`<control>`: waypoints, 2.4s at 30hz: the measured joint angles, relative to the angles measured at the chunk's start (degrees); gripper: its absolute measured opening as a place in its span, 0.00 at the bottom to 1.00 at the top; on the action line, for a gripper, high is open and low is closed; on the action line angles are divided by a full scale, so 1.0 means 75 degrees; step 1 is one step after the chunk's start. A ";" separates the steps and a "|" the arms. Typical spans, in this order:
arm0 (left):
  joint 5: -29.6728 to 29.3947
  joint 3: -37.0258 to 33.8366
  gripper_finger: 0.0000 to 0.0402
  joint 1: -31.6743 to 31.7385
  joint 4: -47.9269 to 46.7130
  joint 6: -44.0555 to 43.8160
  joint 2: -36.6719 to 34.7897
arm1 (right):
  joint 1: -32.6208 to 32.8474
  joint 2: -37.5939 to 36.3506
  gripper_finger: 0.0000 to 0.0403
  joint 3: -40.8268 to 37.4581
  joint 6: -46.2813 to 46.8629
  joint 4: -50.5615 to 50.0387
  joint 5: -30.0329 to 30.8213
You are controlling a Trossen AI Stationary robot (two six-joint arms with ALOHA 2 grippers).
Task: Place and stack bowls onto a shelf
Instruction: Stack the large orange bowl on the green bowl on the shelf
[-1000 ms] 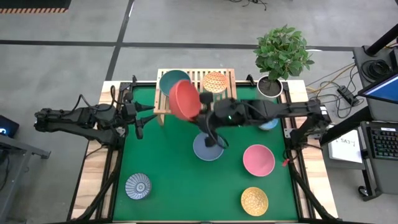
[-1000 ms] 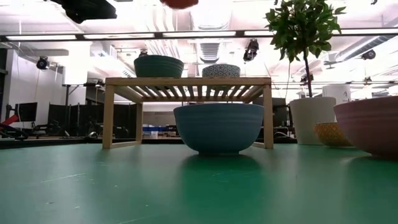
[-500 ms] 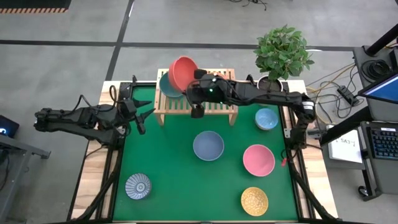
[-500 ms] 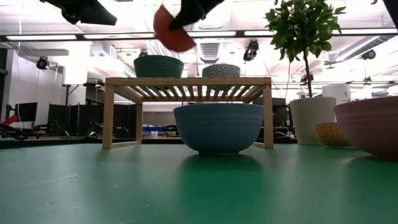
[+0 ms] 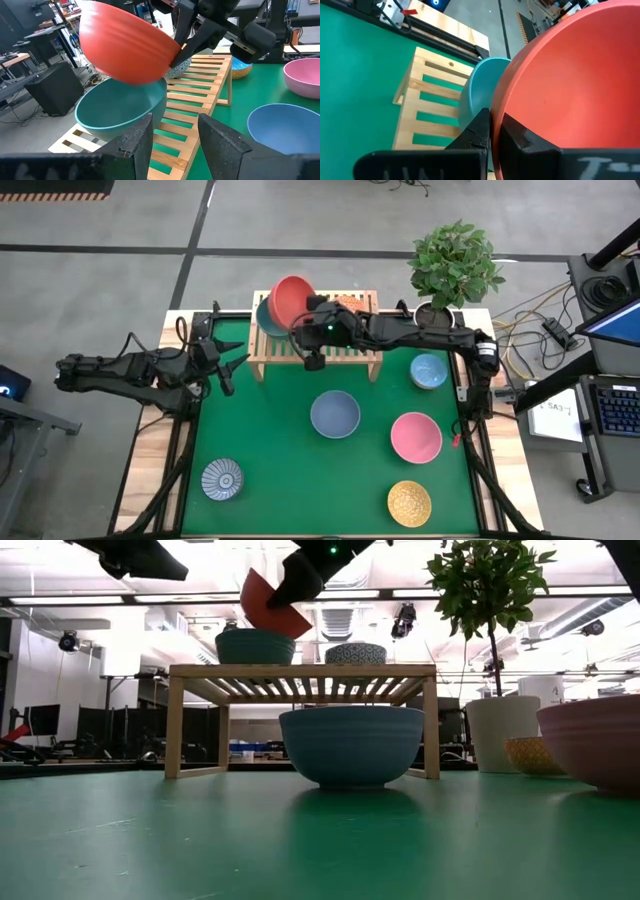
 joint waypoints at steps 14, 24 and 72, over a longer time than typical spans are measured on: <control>0.0000 0.0000 0.35 0.0000 0.0015 -0.0001 0.0000 | -0.0012 0.0022 0.14 0.0000 0.0146 0.0055 -0.0003; 0.0000 0.0000 0.35 0.0000 0.0017 0.0002 0.0000 | -0.0006 0.0022 0.26 0.0000 0.0229 0.0204 0.0001; 0.0003 0.0000 0.35 0.0000 0.0028 0.0166 0.0193 | -0.0446 0.0147 0.02 -0.0150 0.1718 0.1878 0.1131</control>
